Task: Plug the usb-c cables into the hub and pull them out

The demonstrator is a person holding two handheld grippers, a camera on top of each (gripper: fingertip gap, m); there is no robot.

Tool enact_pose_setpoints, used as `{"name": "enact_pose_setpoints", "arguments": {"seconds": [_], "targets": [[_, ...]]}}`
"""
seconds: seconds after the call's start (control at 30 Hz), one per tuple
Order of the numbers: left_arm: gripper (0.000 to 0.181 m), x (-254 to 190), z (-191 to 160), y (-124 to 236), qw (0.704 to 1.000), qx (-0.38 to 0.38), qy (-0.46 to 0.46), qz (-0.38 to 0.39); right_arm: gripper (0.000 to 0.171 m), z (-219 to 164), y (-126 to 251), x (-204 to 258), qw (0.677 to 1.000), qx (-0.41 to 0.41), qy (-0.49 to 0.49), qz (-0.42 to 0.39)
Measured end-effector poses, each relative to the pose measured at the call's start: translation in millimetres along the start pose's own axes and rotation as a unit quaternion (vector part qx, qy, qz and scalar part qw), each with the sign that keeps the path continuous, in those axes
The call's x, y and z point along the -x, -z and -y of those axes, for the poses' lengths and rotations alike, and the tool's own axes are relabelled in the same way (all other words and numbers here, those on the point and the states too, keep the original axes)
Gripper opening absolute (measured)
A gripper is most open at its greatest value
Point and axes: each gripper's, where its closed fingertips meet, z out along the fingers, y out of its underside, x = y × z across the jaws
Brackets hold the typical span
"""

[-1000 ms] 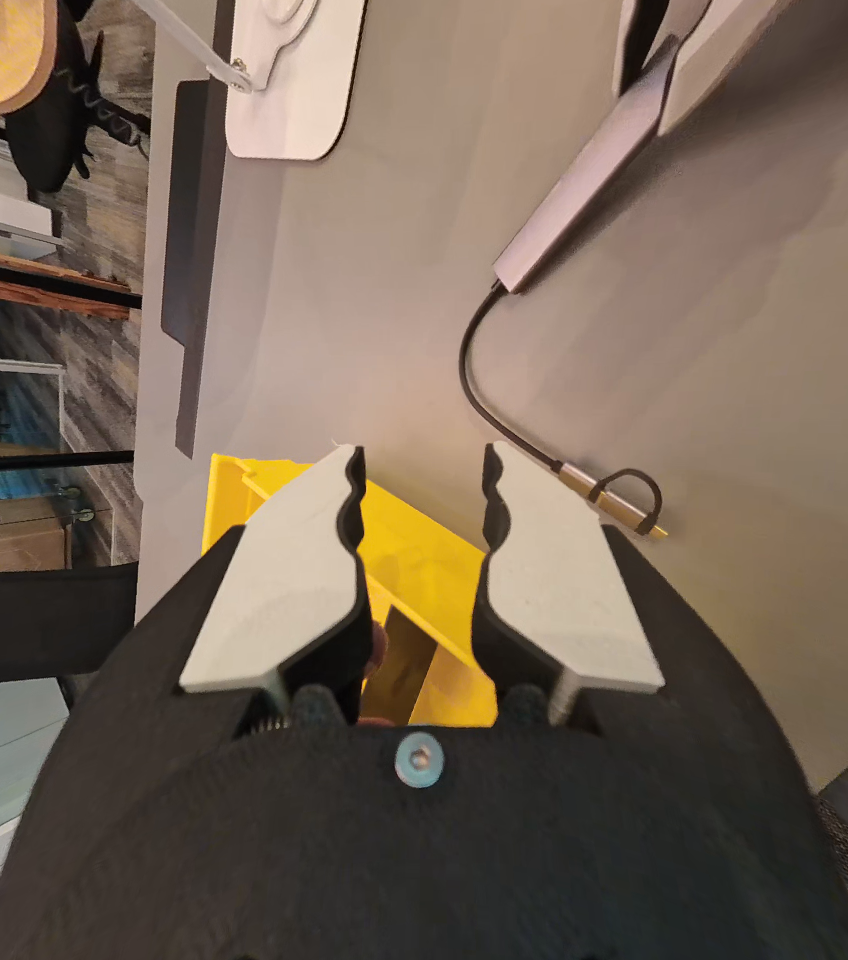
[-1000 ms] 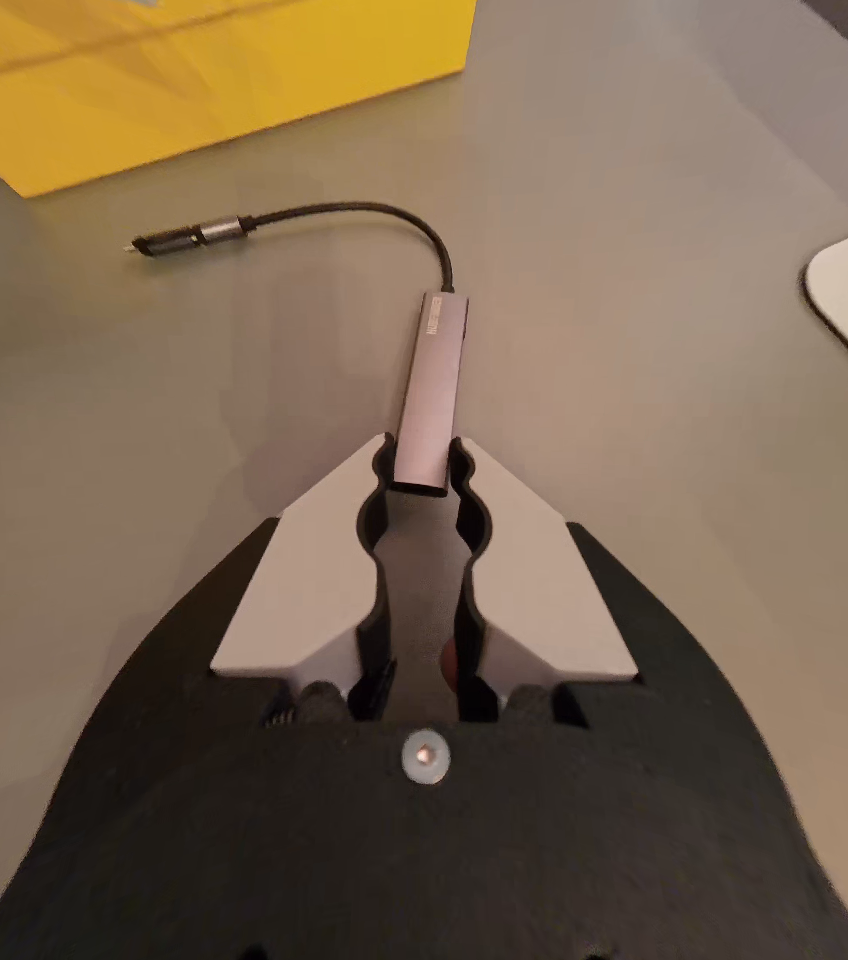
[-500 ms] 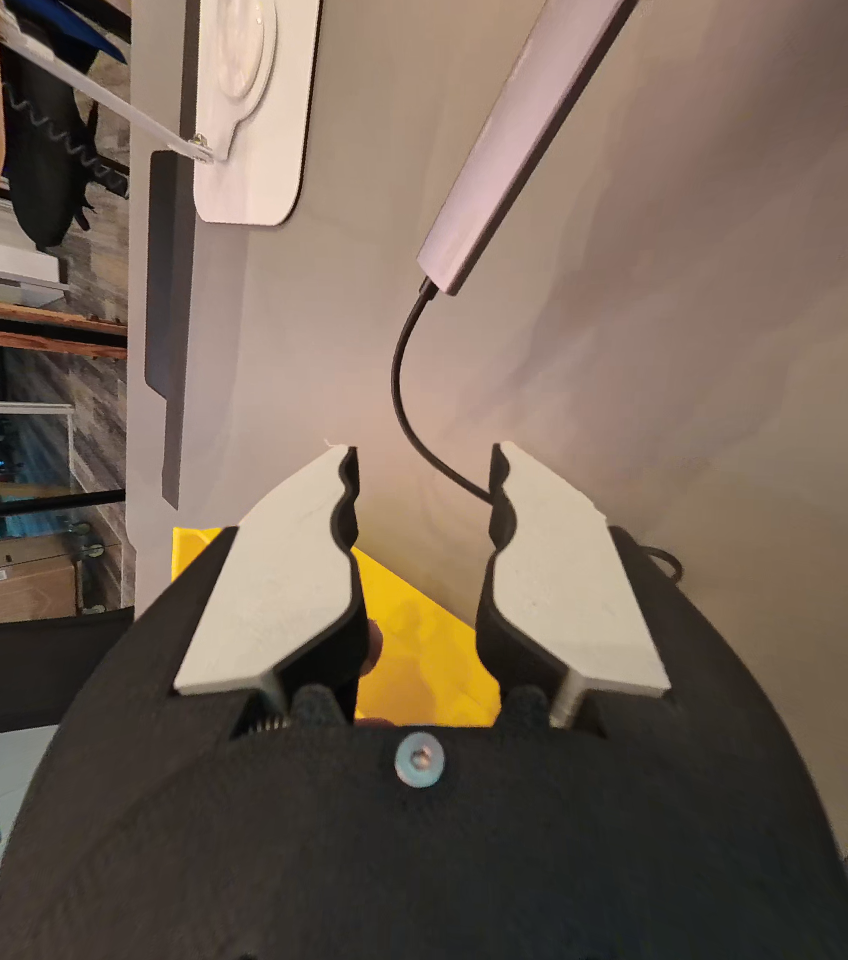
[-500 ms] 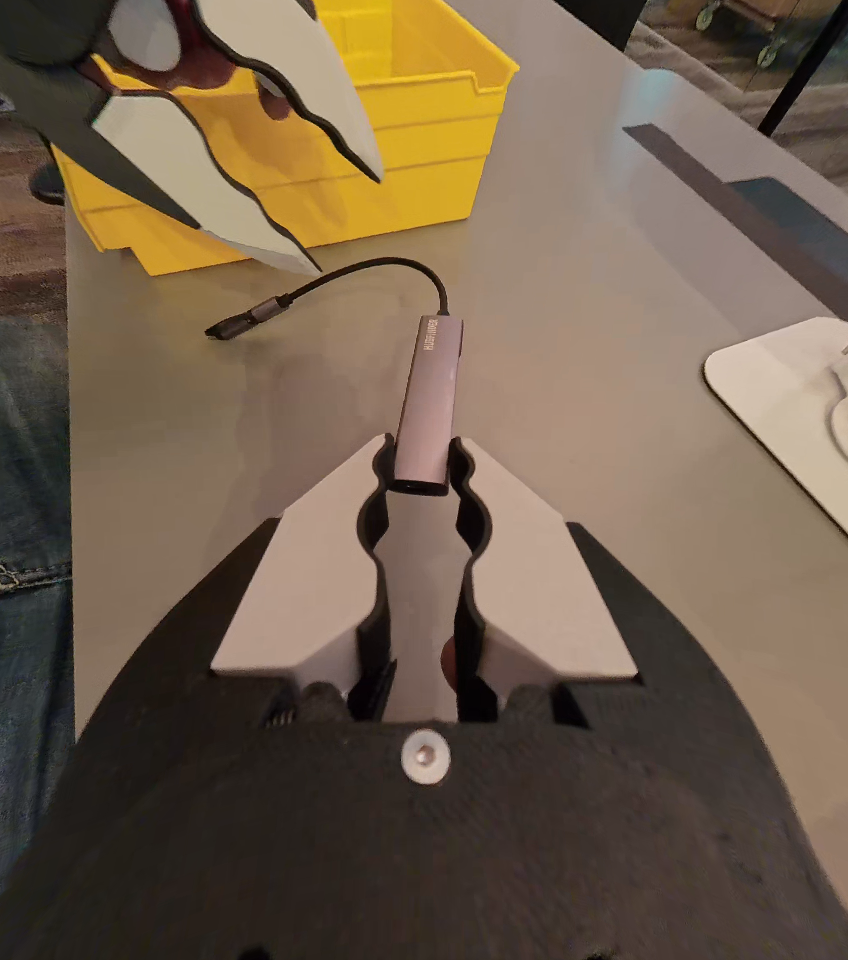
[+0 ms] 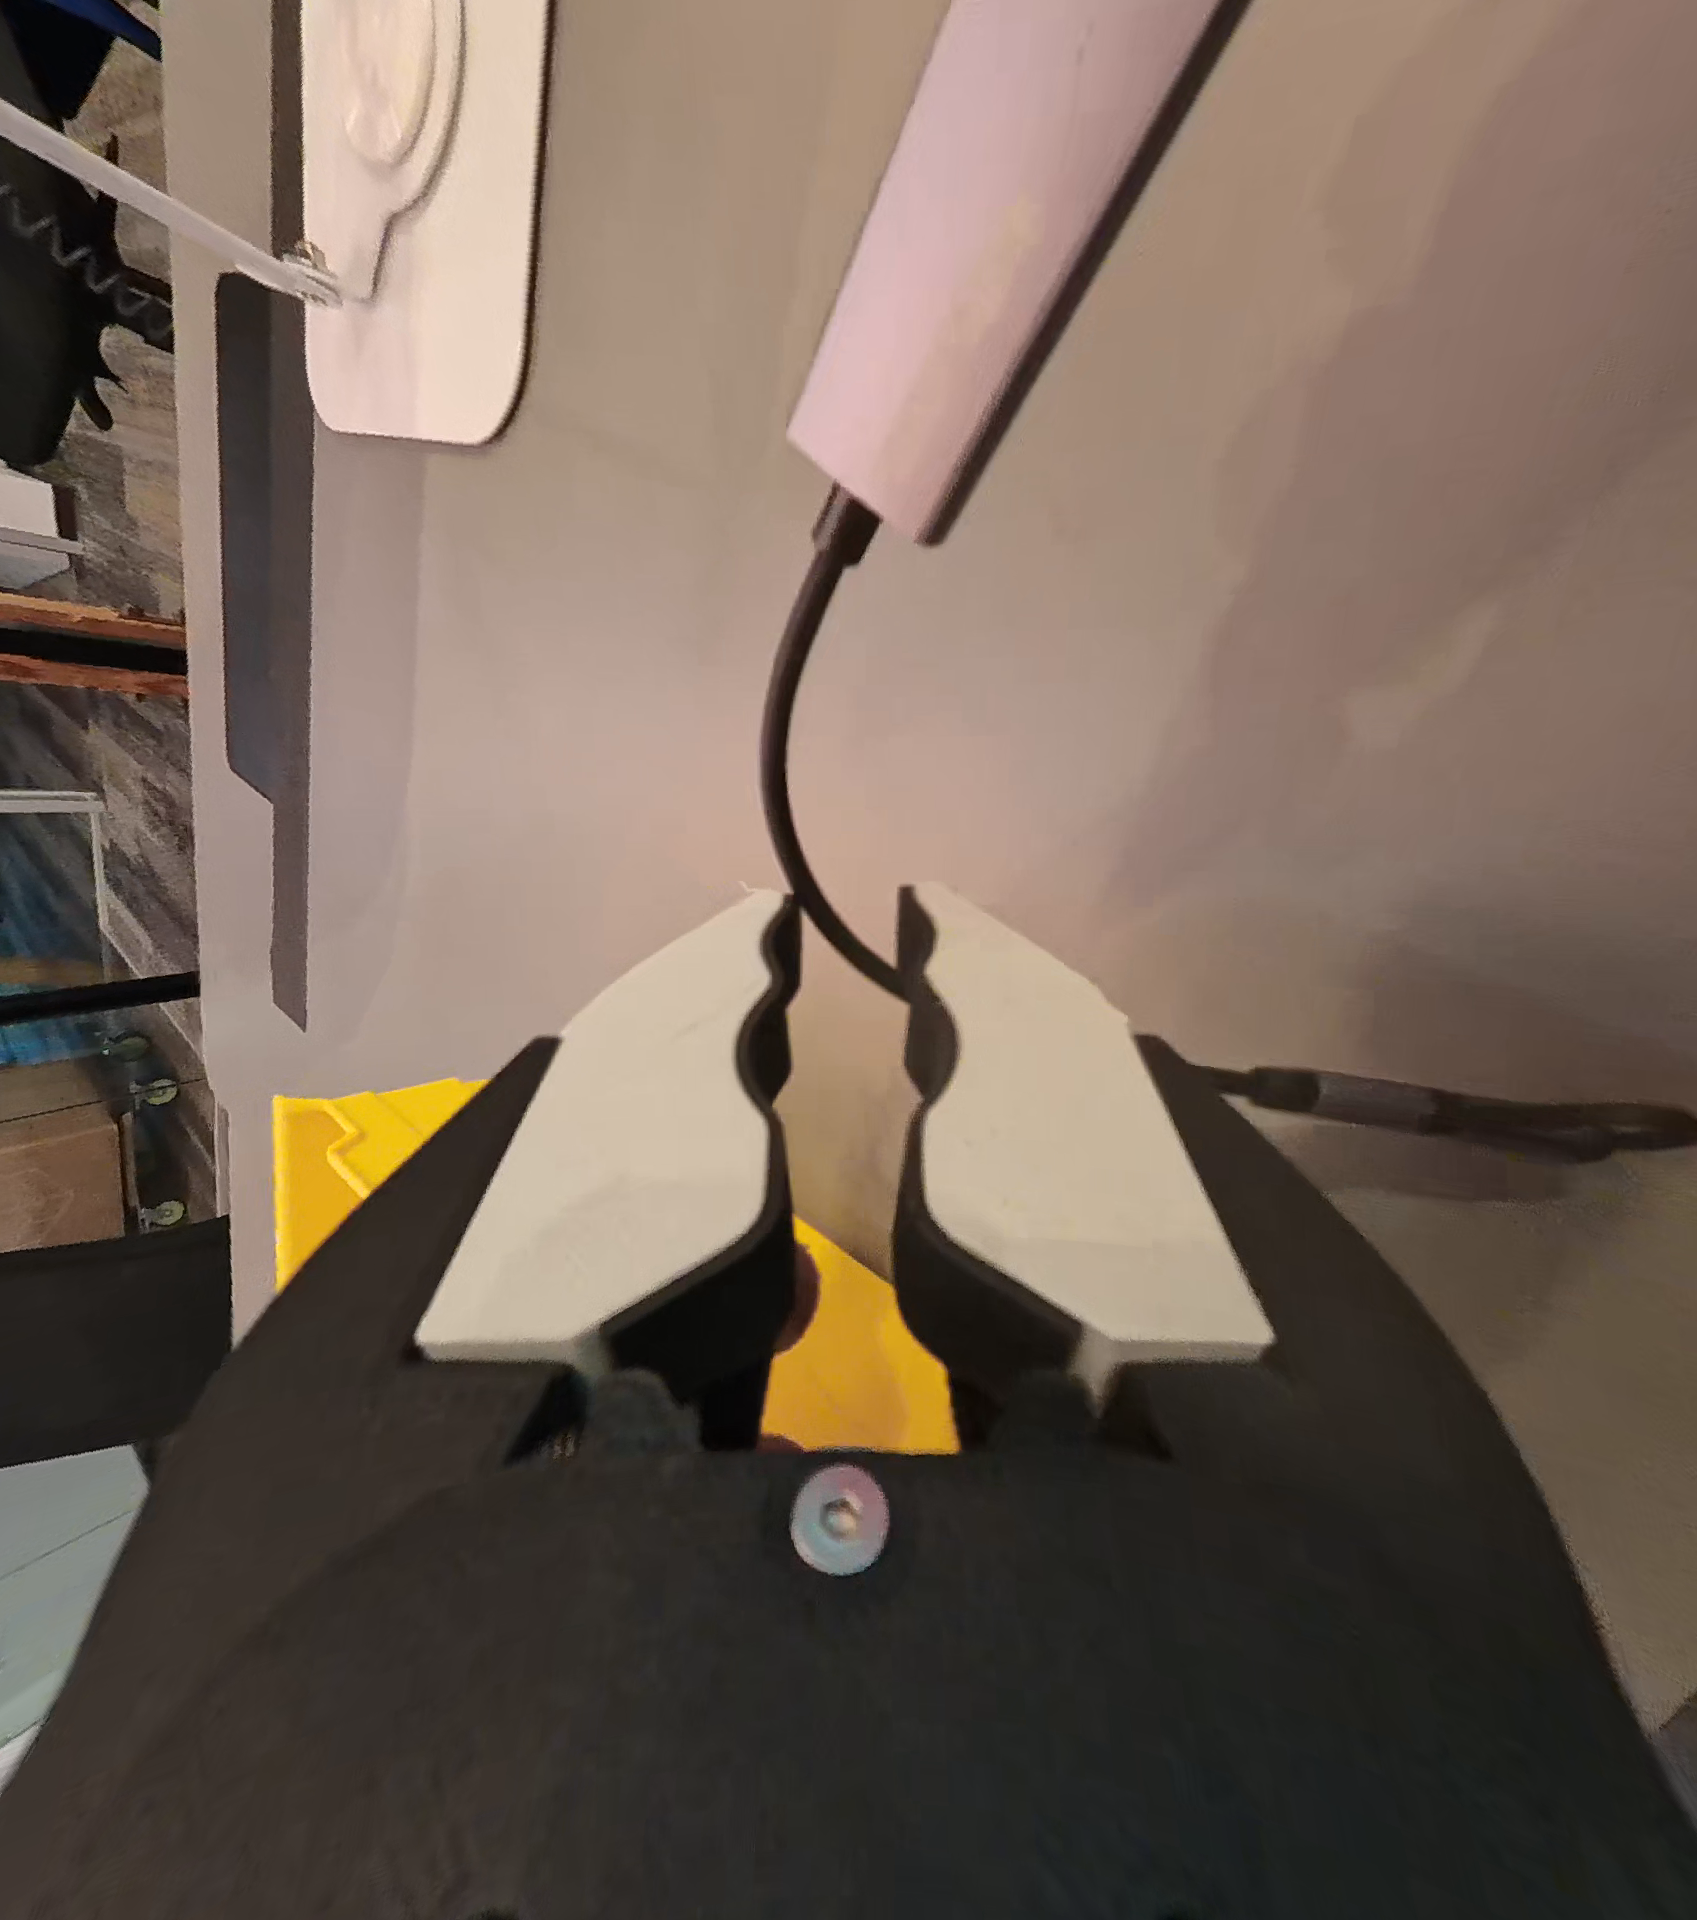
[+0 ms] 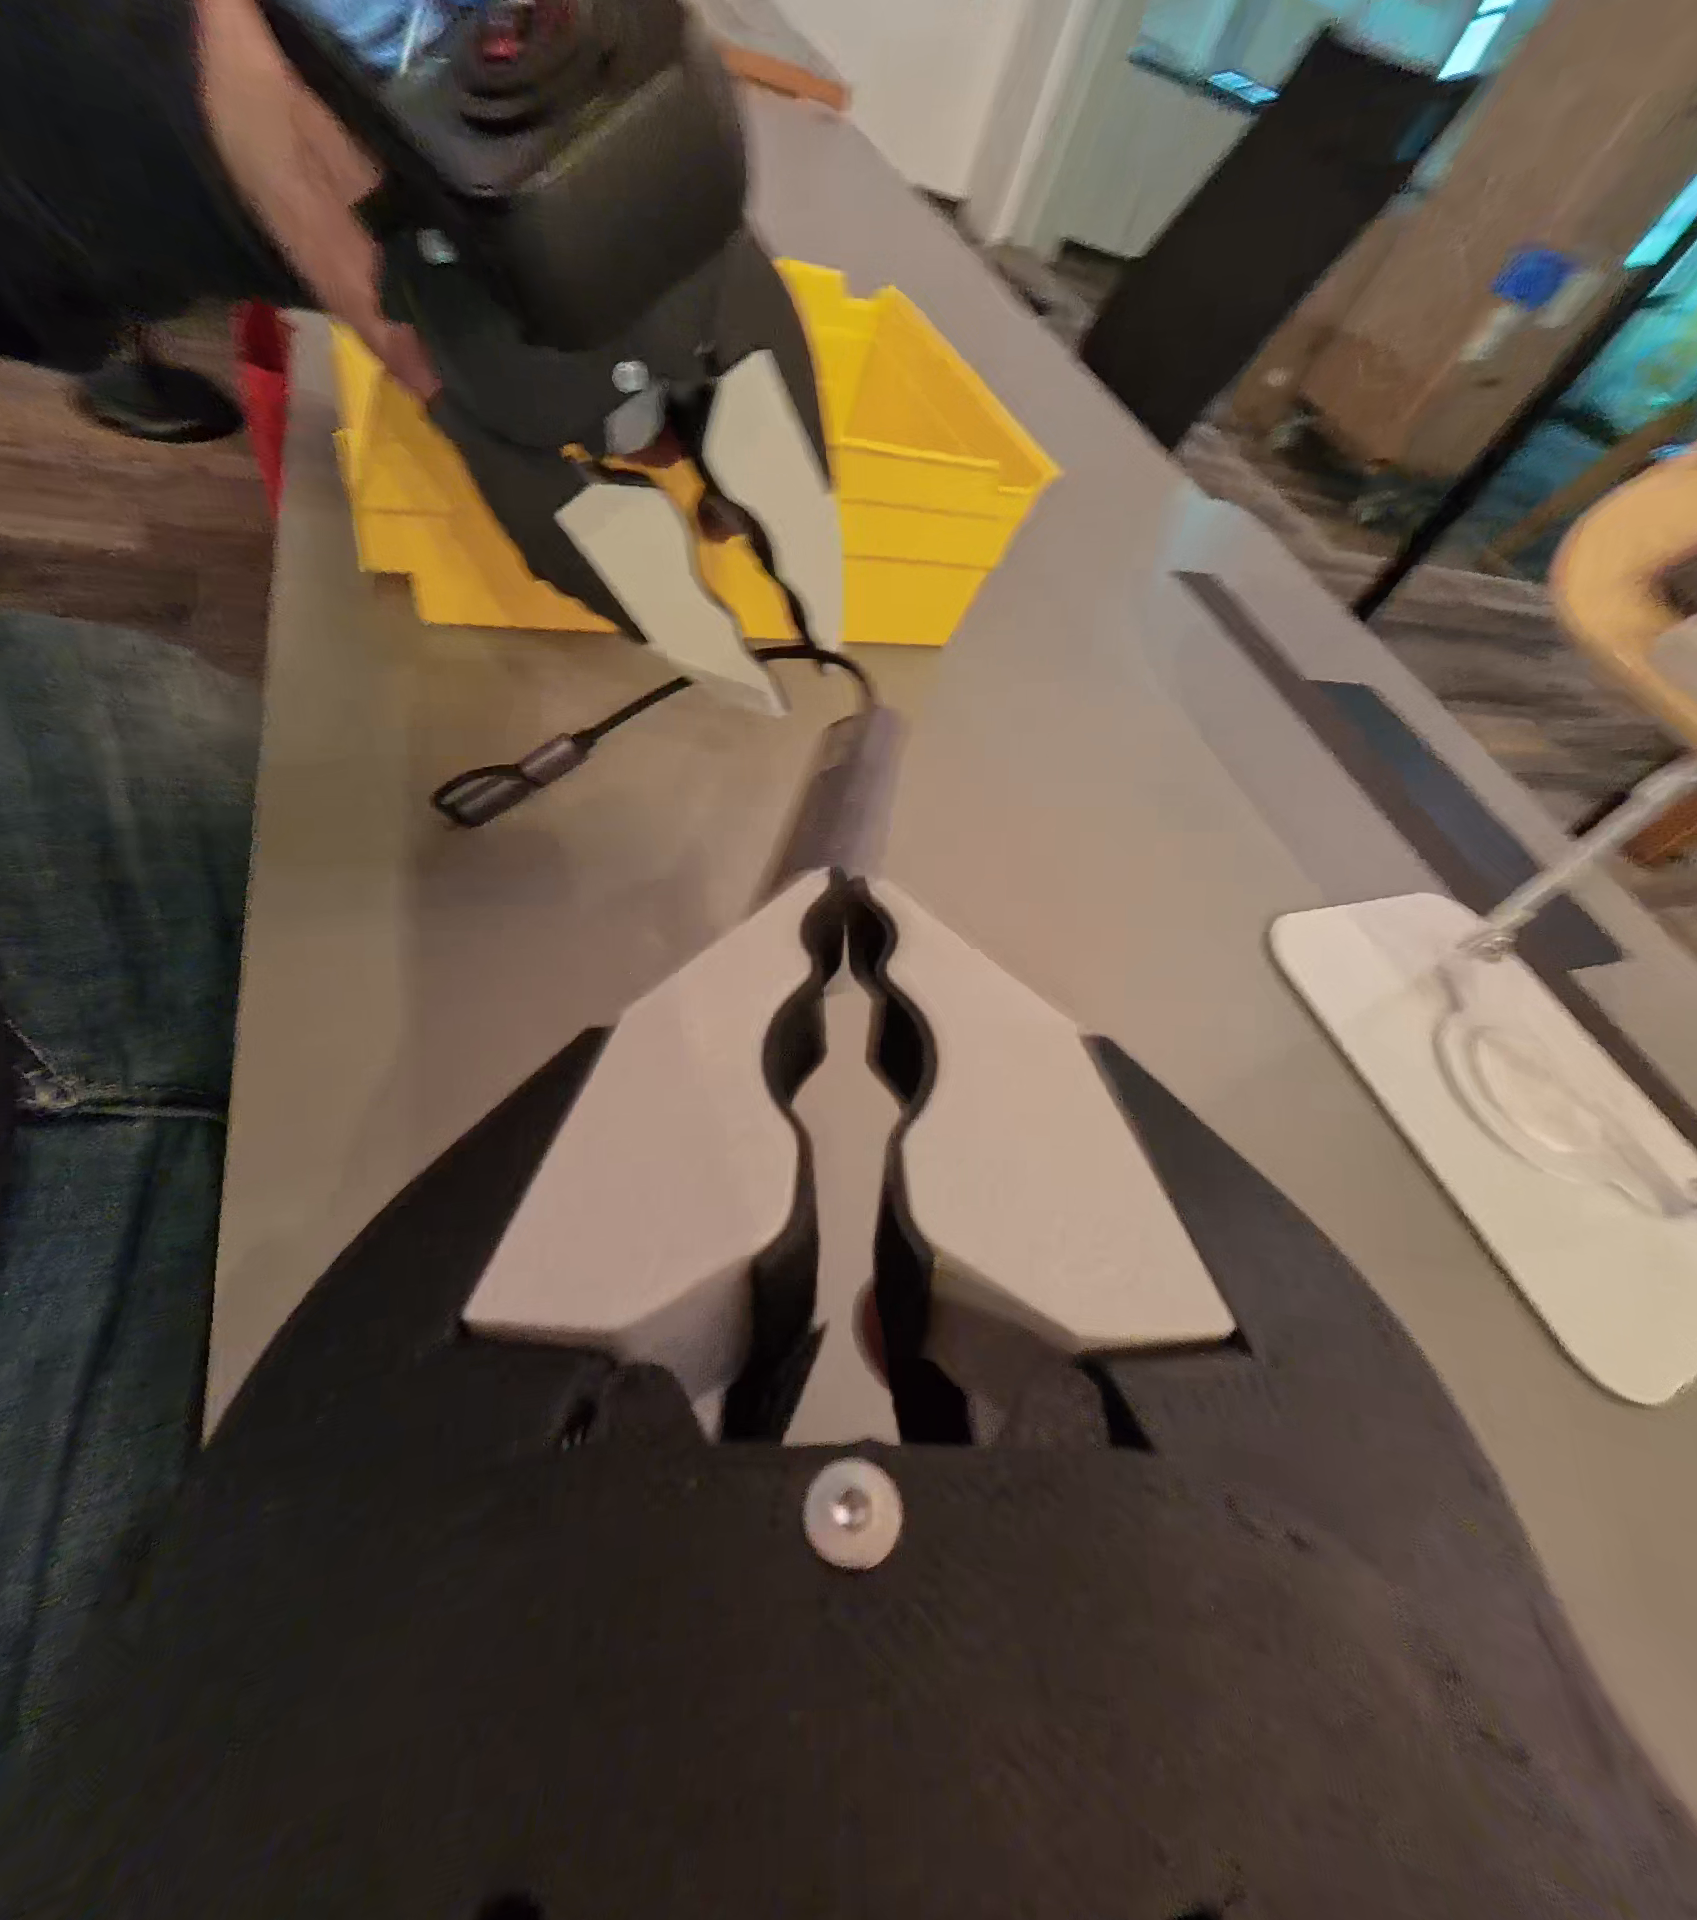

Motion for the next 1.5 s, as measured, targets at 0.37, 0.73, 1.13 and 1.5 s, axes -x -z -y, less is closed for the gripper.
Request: {"name": "enact_pose_setpoints", "arguments": {"seconds": [0.37,0.73,1.13,1.5], "targets": [[0.003,1.5,9.5,3.8,1.0,-0.019,-0.003,0.009,0.003,-17.2,-8.5,8.8,0.999,0.044,-0.002,0.019],[0.002,16.5,51.9,41.7,0.989,-0.111,-0.058,0.073,0.017,13.1,-60.7,10.8,0.99,0.039,-0.082,0.106],[0.007,18.6,62.8,55.8,0.985,-0.17,-0.014,0.036,0.0,21.0,-54.4,6.2,0.973,-0.007,-0.17,0.153],[0.029,40.1,44.4,72.6,0.979,-0.195,0.056,0.005,0.0,42.4,-13.0,-29.0,0.968,-0.063,-0.21,0.12]]}}
